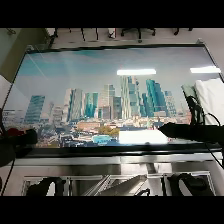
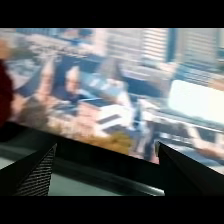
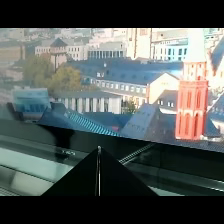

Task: Fold the shirts.

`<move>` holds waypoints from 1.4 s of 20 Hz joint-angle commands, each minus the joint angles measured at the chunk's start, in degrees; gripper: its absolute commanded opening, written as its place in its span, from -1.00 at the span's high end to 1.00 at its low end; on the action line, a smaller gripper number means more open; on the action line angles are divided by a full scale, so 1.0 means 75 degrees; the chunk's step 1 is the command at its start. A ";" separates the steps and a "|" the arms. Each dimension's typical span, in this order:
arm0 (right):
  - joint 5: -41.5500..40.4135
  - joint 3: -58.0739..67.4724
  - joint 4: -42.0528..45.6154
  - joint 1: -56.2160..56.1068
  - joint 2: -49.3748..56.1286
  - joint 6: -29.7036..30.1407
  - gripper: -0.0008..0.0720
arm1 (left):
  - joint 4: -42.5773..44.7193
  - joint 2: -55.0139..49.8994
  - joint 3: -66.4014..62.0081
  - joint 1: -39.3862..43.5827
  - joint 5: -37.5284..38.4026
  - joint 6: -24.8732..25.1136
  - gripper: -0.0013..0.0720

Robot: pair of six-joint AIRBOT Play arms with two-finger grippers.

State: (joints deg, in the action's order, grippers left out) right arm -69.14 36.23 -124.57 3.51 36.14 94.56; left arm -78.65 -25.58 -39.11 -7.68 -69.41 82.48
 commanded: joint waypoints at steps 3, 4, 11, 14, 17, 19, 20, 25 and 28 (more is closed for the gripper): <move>0.0003 -0.0003 0.0029 -0.0003 -0.0006 0.0198 0.92 | 0.1915 -0.2562 0.0000 -0.2209 0.0906 -0.0178 -0.95; 0.0003 -0.0003 0.0029 -0.0003 -0.0006 0.0198 0.92 | 0.1915 -0.3118 -0.0012 -0.2515 0.1008 -0.0178 -0.95; 0.0009 -0.0003 0.0029 -0.0003 -0.0006 0.0198 0.92 | 0.2151 -0.6376 -0.0804 -0.3879 0.1868 -0.0178 -0.95; 0.0026 -0.0003 0.0032 -0.0003 -0.0006 0.0198 0.92 | 0.2113 -0.7364 -0.1495 -0.3926 0.2159 -0.0178 -0.95; 0.0023 -0.0003 0.0029 -0.0003 -0.0006 0.0198 0.92 | 0.2066 -0.8113 -0.2177 -0.3917 0.1556 -0.0175 0.70; 0.0023 -0.0003 0.0029 -0.0003 -0.0006 0.0198 0.92 | 0.2060 -0.8215 -0.2498 -0.3914 0.0950 -0.0117 0.92; 0.0023 -0.0003 0.0026 -0.0003 -0.0006 0.0198 0.92 | 0.1990 -0.8067 -0.2646 -0.3893 0.0743 -0.0102 0.92; 0.0085 -0.0003 0.0026 -0.0003 -0.0006 0.0195 0.92 | -0.0839 -0.6239 -0.3914 -0.3037 0.0498 0.0898 0.92; 0.0143 -0.0003 -0.0032 -0.0003 -0.0006 0.0198 0.92 | -0.2987 -0.4980 -0.4978 -0.1562 0.0140 0.1236 0.92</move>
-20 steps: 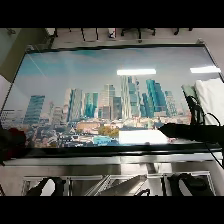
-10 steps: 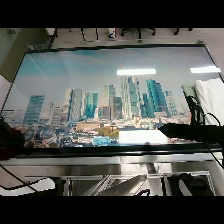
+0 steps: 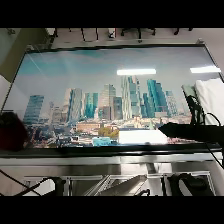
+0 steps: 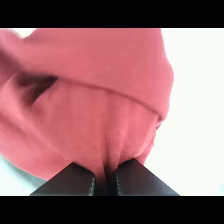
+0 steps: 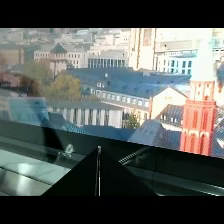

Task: Fold the shirts.

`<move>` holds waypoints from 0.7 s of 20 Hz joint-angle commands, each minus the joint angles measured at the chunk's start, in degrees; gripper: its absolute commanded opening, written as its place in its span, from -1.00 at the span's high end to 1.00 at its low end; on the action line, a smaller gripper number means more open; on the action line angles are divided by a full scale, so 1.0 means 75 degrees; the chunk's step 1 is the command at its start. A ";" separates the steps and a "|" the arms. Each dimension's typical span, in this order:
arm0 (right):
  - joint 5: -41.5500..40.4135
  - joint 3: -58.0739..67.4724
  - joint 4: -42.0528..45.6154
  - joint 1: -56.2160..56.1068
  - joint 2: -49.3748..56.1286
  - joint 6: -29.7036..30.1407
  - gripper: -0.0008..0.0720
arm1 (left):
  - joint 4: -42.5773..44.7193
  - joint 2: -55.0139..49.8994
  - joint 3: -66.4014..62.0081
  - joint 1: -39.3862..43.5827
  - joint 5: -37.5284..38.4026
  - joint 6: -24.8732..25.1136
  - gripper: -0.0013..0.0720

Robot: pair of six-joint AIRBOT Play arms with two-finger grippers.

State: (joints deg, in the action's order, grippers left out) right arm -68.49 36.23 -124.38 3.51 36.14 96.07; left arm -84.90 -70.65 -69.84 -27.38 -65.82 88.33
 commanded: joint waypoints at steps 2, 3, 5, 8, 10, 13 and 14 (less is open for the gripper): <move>0.0052 -0.0003 -0.0055 -0.0003 -0.0006 -0.0003 0.92 | -0.2547 0.1612 -0.1393 0.2398 -0.0361 0.0388 0.92; 0.0055 -0.0003 -0.0055 -0.0003 -0.0006 -0.0006 0.92 | -0.2553 0.1804 -0.1512 0.3066 -0.0326 0.0262 0.92; 0.0055 -0.0003 -0.0058 -0.0003 -0.0006 -0.0006 0.92 | -0.2550 0.2011 -0.1530 0.4371 -0.0219 -0.0067 0.92; 0.0052 -0.0003 -0.0058 -0.0003 -0.0006 -0.0006 0.92 | -0.2550 0.1612 -0.1530 0.6120 -0.0213 -0.0143 0.92; 0.0055 -0.0003 -0.0052 -0.0003 -0.0006 -0.0006 0.92 | -0.2553 0.0912 -0.1527 0.7166 -0.0093 -0.0189 0.92; 0.0052 -0.0003 -0.0052 -0.0003 -0.0003 -0.0006 0.92 | -0.2556 -0.0533 -0.1533 0.8416 0.0227 -0.0335 0.92; 0.0052 -0.0003 -0.0055 -0.0003 -0.0003 -0.0006 0.92 | -0.2573 -0.1029 -0.1533 0.8699 0.0248 -0.0341 0.92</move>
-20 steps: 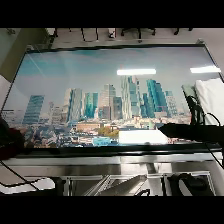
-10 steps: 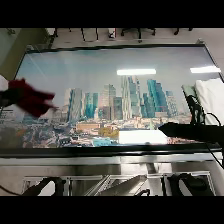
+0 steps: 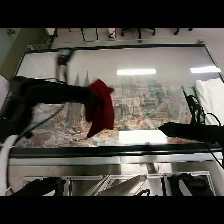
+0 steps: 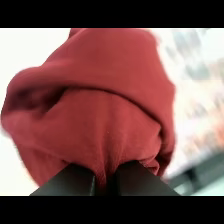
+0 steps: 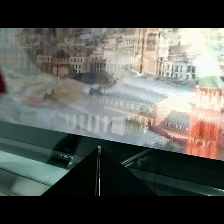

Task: Fold the shirts.

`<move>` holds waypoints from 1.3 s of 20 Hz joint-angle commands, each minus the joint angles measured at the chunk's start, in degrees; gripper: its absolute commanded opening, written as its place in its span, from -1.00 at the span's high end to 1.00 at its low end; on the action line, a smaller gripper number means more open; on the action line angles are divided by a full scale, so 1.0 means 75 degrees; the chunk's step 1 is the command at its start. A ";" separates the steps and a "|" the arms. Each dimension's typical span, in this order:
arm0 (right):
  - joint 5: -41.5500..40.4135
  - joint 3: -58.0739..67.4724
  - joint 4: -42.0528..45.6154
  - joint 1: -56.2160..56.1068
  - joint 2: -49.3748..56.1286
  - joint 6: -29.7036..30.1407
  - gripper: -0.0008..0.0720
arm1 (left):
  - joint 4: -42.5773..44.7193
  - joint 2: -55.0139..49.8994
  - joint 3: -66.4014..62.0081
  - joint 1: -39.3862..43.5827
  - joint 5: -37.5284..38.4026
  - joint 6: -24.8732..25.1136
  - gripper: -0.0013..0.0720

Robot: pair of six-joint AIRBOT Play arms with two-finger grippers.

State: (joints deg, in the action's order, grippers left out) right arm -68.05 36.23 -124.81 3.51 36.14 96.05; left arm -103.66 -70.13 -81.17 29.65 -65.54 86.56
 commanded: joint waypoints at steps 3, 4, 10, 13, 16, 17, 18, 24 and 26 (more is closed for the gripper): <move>-0.0009 -0.0003 0.0000 -0.0003 -0.0003 -0.0012 0.81 | -0.0347 -0.2215 -0.0023 0.1425 0.0108 -0.0114 0.92; -0.0006 -0.0003 0.0000 -0.0003 -0.0003 -0.0009 0.30 | -0.0469 -0.2430 -0.0023 0.1419 0.0105 -0.0119 0.92; -0.0329 0.0000 -0.0128 -0.0003 0.0312 -0.0006 -0.08 | -0.0909 -0.2037 -0.0437 0.0557 -0.1466 0.0294 -0.87; -0.0455 -0.0009 -0.0111 -0.0006 0.1055 0.0047 -0.08 | -0.0930 -0.0959 0.0323 -0.0274 -0.1996 0.0469 -0.87; -0.0137 -0.0140 -0.0134 -0.0015 0.1894 0.0233 -0.08 | -0.1154 0.0262 0.2707 -0.0565 -0.1233 0.0466 -0.87; 0.0000 -0.0219 -0.0213 -0.0052 0.2174 0.0370 -0.08 | -0.1405 0.0545 0.3555 -0.0504 -0.0714 0.0466 -0.87; 0.0198 -0.0312 -0.0423 -0.0152 0.2468 0.0653 -0.08 | -0.1708 0.0755 0.4331 -0.0411 -0.0061 0.0466 -0.87; 0.2122 -0.0399 -0.1346 -0.1836 0.4220 0.1195 -0.17 | -0.2597 -0.0035 0.5622 0.0498 0.2672 0.0478 -0.87; 0.2565 -0.0356 -0.1457 -0.2154 0.4721 0.1157 -0.17 | -0.2579 -0.0708 0.5167 0.0839 0.2745 0.0478 -0.87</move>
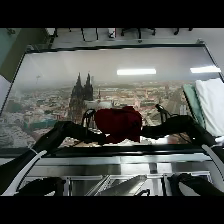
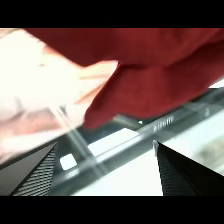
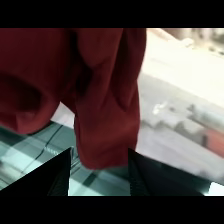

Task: Fold the shirts.

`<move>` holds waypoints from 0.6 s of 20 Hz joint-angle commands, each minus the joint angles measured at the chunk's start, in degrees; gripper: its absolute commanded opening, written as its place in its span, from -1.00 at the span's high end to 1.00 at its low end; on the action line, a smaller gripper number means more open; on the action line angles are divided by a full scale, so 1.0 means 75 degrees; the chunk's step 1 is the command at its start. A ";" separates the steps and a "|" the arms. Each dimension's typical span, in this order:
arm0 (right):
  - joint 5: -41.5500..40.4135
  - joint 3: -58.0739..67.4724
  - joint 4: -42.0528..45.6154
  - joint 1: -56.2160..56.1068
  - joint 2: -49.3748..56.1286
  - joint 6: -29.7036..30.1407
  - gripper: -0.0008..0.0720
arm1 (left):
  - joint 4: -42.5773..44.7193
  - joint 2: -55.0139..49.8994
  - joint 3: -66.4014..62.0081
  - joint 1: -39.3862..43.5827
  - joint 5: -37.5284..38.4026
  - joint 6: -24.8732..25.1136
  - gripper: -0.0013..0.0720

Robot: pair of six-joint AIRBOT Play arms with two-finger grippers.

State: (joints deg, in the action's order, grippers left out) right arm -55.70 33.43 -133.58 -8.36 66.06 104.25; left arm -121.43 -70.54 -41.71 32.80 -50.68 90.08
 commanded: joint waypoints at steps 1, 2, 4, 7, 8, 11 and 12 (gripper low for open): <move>0.1017 0.0067 -0.0289 -0.0641 0.0927 0.0041 -0.17 | -0.0169 -0.0959 -0.0341 0.0536 0.0758 0.0009 -0.87; 0.1043 0.0128 -0.0297 -0.0664 0.1105 0.0044 -0.17 | -0.0140 -0.1262 -0.0603 0.0624 0.0749 0.0009 -0.87; 0.1078 0.0259 -0.0315 -0.0664 0.1349 0.0047 -0.16 | -0.0152 -0.1737 -0.1035 0.0653 0.0723 0.0006 -0.87; 0.1230 0.0291 -0.0373 -0.0664 0.1387 0.0050 0.42 | -0.0152 -0.2133 -0.1466 0.0653 0.0463 0.0006 -0.12; 0.1224 0.0291 -0.0367 -0.0664 0.1387 0.0073 0.76 | -0.0154 -0.2157 -0.1489 0.0653 0.0475 0.0006 0.44; 0.1172 0.0291 -0.0350 -0.0659 0.1276 0.0140 0.93 | -0.0154 -0.1955 -0.1486 0.0641 0.0472 0.0006 0.92; 0.1023 0.0321 -0.0329 -0.0609 0.1105 0.0175 0.93 | -0.0146 -0.1682 -0.1489 0.0632 0.0487 0.0006 0.92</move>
State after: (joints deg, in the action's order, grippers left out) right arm -47.22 35.53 -136.11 -13.17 75.57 104.97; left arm -122.39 -85.08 -52.18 37.56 -47.05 90.13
